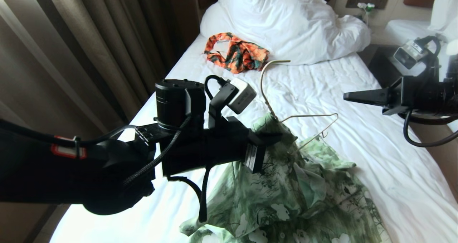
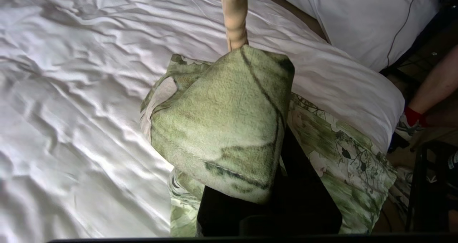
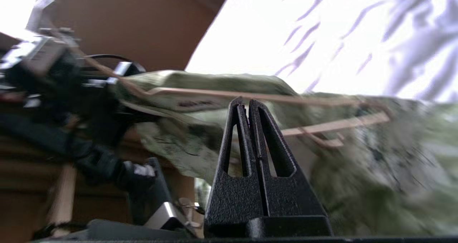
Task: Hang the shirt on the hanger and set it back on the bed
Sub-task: Hook the other side of the shirt onto the hanger
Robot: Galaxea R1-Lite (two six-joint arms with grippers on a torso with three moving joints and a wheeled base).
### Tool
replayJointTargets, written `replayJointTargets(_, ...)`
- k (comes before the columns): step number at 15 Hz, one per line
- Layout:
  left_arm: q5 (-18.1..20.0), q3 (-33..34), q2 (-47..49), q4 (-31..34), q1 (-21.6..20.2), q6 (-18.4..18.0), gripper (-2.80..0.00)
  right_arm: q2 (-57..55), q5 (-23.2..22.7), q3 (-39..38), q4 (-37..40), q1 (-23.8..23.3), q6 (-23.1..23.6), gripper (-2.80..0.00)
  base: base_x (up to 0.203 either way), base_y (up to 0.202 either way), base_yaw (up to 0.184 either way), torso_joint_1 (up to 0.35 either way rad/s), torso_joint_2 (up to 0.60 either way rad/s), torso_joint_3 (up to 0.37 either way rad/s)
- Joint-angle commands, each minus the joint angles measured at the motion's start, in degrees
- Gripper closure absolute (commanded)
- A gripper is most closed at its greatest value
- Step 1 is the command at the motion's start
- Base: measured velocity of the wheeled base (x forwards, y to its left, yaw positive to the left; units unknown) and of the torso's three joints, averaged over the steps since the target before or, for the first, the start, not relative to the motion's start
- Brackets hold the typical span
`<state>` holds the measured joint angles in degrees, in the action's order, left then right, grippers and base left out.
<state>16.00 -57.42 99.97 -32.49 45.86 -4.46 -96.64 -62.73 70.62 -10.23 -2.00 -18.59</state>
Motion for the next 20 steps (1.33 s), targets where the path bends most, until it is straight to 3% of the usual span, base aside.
replayJointTargets(1,-0.71,-0.15,-1.18,-0.21,-0.25,-0.02,0.0,0.76,5.64,0.09,6.55,0.0,4.29,0.0,0.0,0.0,0.0,0.0,0.0,0.0)
replayJointTargets(3,-1.08,-0.51,-1.93,-0.26,-0.36,-0.02,0.0,0.58,12.25,-0.48,15.88,0.11,12.94,0.0,0.0,0.0,0.0,0.0,0.0,0.0)
replayJointTargets(6,-1.76,-1.38,-2.06,-0.21,-1.04,0.07,0.0,1.53,12.93,-2.28,20.16,-1.27,17.45,0.0,0.0,0.0,0.0,0.0,0.0,0.0)
replayJointTargets(9,-2.27,-1.21,-2.75,-0.22,-1.04,1.02,0.0,-0.18,14.65,-6.26,21.17,-0.86,27.78,0.0,0.0,0.0,0.0,0.0,0.0,0.0)
replayJointTargets(14,-2.37,-1.38,-2.68,-0.21,-0.86,1.03,0.0,-5.58,15.06,-4.91,21.4,1.97,33.4,0.0,0.0,0.0,0.0,0.0,0.0,0.0)
replayJointTargets(15,-2.37,-1.46,-2.67,-0.22,-0.8,1.03,0.0,-7.15,14.96,-4.29,21.33,2.9,34.35,-2.8,0.0,0.0,0.0,0.0,0.0,0.0)
replayJointTargets(20,-2.46,-2.38,-2.67,-0.27,-0.48,1.03,0.0,-13.21,14.23,-3.52,10.49,9.75,34.3,-2.8,0.0,0.0,0.0,0.0,0.0,0.0)
